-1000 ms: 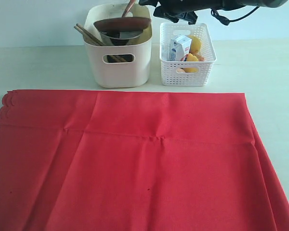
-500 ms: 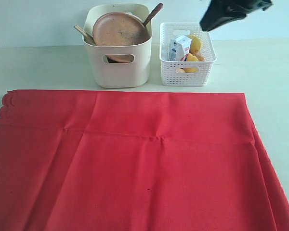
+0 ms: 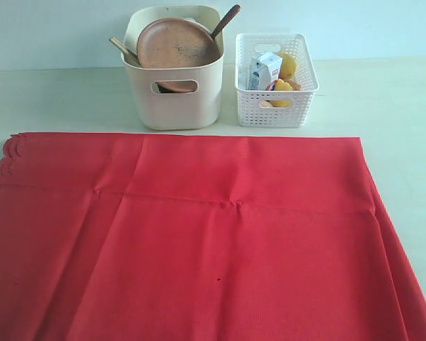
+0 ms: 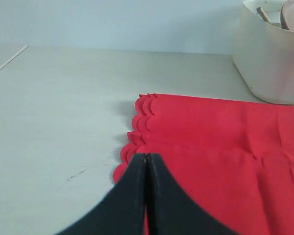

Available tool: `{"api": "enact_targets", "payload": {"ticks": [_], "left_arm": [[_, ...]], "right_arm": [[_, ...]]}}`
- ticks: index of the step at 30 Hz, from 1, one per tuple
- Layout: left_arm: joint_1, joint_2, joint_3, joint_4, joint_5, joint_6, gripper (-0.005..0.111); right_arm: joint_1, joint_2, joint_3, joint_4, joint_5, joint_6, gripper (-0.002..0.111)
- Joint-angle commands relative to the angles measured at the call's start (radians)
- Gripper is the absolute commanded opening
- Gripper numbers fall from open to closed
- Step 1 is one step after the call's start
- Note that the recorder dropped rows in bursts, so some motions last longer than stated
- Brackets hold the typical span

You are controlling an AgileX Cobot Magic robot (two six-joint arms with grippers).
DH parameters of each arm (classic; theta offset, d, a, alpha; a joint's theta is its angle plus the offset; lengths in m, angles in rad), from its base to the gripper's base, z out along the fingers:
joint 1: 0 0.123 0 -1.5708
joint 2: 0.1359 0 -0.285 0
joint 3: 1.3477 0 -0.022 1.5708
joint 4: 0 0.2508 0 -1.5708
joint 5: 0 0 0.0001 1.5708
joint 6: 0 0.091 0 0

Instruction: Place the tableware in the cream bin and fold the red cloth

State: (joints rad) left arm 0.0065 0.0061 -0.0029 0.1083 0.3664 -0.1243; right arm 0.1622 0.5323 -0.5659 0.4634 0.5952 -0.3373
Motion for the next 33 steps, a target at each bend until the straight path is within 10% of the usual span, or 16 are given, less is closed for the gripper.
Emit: {"api": "enact_targets", "payload": {"ticks": [1,13,33], "left_arm": [[-0.007,-0.006,0.003,-0.001,-0.007,0.000,0.000],[-0.007,-0.006,0.003,-0.001,-0.007,0.000,0.000],[-0.007,-0.006,0.003,-0.001,-0.007,0.000,0.000]], "right_arm": [[0.000,-0.158,0.159,-0.012,-0.024,-0.002,0.000],[0.000,-0.410,0.305,-0.393,-0.124,0.495,0.000],[0.000,-0.428,0.566,-0.317,-0.316,0.524,0.000]]}}
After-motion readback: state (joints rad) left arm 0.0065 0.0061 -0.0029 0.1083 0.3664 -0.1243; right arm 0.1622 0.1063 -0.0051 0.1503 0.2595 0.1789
